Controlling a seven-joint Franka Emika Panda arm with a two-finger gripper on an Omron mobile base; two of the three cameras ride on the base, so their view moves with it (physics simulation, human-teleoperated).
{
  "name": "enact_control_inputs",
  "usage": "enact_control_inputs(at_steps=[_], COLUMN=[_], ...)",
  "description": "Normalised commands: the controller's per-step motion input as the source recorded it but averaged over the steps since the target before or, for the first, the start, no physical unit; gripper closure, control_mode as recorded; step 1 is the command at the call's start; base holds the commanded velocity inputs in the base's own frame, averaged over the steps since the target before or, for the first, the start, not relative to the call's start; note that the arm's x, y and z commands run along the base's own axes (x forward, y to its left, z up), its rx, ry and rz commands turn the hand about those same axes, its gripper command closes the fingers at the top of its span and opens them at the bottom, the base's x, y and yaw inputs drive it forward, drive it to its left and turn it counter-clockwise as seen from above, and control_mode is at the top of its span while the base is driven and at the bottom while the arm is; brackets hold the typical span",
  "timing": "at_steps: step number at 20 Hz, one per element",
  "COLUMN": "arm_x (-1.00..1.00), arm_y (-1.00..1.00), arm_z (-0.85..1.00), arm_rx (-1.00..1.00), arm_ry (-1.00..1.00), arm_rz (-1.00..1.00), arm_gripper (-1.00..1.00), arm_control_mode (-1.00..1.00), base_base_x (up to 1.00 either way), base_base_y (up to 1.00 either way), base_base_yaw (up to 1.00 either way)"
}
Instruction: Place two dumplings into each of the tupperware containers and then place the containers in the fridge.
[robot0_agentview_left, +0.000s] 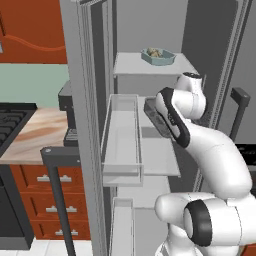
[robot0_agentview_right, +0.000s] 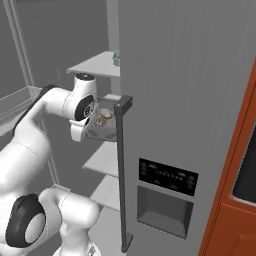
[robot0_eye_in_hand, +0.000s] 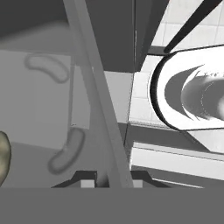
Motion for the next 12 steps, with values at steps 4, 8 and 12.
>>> enact_control_inputs(at_steps=[4, 8, 12], arm_x=[0.79, 0.73, 0.59], arm_y=[-0.08, -0.23, -0.28], arm_z=[-0.13, -0.14, -0.09], arm_rx=[0.01, 0.0, 0.0], arm_ry=[-0.08, -0.04, -0.05], arm_rz=[0.0, 0.0, 0.0], arm_gripper=[1.0, 1.0, 1.0], arm_control_mode=[-1.0, -1.0, -1.0], base_base_x=[0.0, 0.0, 0.0], base_base_y=[0.0, 0.0, 0.0], base_base_yaw=[0.0, 0.0, 0.0])
